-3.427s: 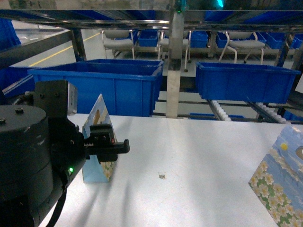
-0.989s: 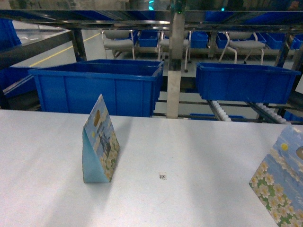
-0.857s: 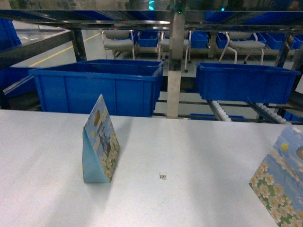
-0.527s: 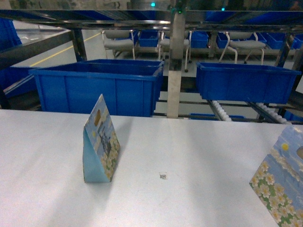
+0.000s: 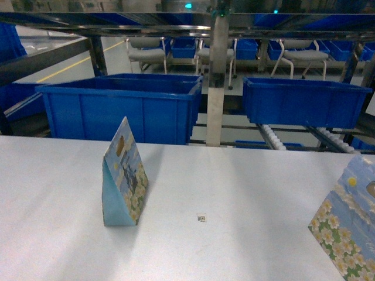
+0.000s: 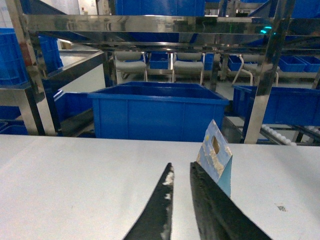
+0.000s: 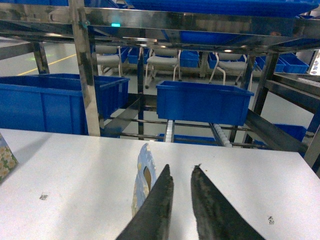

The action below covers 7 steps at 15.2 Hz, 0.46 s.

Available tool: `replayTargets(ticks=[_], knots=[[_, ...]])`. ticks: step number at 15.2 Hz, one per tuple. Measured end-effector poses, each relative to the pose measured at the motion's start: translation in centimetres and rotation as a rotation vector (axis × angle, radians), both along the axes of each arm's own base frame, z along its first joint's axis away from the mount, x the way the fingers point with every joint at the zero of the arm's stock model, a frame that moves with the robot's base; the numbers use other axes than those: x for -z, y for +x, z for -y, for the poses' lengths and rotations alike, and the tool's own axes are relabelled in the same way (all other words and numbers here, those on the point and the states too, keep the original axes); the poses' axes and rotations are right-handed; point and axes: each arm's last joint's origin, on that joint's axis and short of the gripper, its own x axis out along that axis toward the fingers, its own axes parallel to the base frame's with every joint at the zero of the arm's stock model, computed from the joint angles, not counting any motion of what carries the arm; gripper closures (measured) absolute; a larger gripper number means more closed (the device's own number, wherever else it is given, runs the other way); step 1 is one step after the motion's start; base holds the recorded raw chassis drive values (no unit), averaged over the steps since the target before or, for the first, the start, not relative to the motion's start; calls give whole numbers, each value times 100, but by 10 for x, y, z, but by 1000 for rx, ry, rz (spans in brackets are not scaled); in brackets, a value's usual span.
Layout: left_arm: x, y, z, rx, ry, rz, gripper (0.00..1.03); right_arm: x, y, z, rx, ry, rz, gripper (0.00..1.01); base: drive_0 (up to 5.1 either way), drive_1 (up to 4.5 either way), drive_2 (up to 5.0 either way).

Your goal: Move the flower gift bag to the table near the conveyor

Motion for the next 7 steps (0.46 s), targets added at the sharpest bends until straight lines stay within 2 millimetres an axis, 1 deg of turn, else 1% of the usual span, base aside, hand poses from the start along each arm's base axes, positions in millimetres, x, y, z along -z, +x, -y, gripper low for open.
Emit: replayTargets(ticks=[2,7], knots=[[0,0,0,0,0,0,70,0,0,0,0,0,0,67,0,0,0],[0,0,0,0,0,0,20,0,0,0,0,0,0,15,0,0,0]])
